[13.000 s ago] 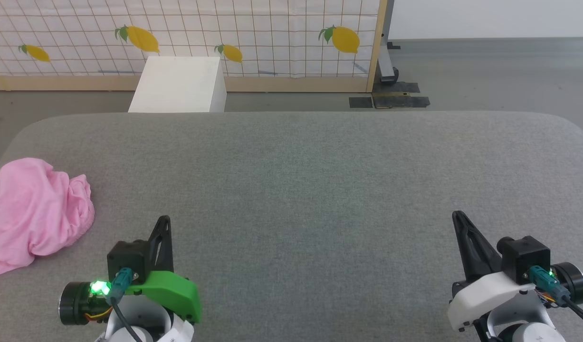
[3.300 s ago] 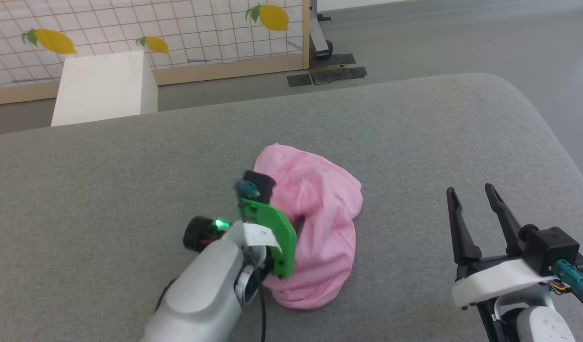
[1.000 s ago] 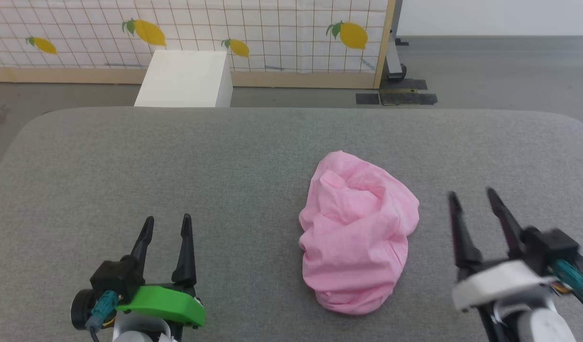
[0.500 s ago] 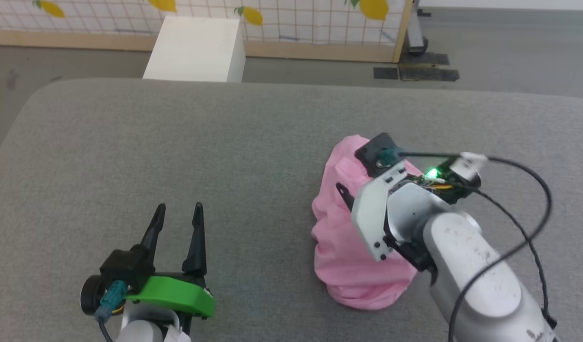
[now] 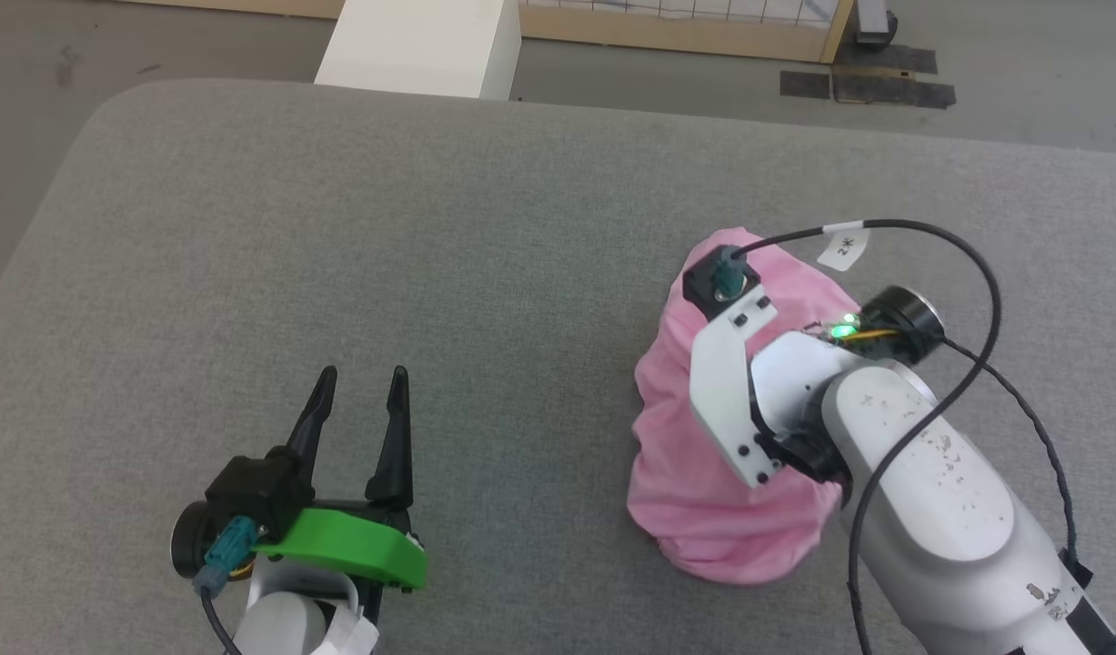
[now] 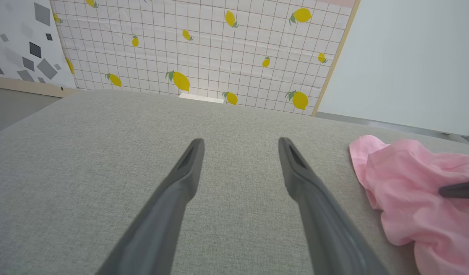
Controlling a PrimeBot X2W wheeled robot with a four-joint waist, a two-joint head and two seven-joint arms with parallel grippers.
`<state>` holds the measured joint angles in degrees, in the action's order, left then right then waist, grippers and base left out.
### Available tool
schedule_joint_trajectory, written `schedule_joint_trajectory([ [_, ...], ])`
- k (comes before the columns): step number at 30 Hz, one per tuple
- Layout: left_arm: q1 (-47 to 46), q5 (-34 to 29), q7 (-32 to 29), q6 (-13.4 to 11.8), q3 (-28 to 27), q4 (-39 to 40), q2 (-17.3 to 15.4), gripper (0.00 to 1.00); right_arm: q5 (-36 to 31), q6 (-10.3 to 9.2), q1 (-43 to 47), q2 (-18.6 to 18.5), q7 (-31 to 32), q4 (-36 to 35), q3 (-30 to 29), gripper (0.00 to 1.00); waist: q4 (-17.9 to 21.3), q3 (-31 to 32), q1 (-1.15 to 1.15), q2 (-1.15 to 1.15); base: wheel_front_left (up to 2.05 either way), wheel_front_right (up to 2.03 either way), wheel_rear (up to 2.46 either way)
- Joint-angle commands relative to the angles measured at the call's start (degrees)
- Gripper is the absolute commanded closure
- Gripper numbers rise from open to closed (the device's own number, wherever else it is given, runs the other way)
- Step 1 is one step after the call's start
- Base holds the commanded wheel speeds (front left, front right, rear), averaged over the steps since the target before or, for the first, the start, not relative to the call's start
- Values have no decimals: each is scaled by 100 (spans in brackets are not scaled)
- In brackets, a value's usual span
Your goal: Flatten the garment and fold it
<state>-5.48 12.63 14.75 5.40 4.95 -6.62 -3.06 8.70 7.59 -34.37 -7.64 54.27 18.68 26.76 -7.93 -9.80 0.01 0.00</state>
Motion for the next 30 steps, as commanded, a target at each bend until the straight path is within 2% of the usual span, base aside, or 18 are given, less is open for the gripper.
schedule_joint_trajectory([
  [1,-77,9,25,-33,2,-4,18,0,54,-10,-123,54,-192,-104,-5,100,37,60,-1,0,0,0,0],
  [7,-62,-24,25,-21,25,-37,18,0,255,-10,-444,322,-1447,-514,-18,100,139,229,-1,0,0,0,0],
  [15,-44,-38,25,-14,16,-38,18,0,753,-10,-853,472,-3298,-841,-545,100,197,345,-1,0,0,0,0],
  [19,4,-40,25,-7,7,-47,18,0,722,-10,-523,474,-3392,-641,-919,100,228,402,-1,0,0,0,0],
  [25,74,-43,25,-2,7,-50,18,0,188,-10,602,475,-3123,-154,-1697,100,277,477,-1,0,0,0,0],
  [30,109,-80,25,7,-33,-58,18,0,-246,-10,1543,476,-3058,-258,-2451,100,340,541,-1,0,0,0,0],
])
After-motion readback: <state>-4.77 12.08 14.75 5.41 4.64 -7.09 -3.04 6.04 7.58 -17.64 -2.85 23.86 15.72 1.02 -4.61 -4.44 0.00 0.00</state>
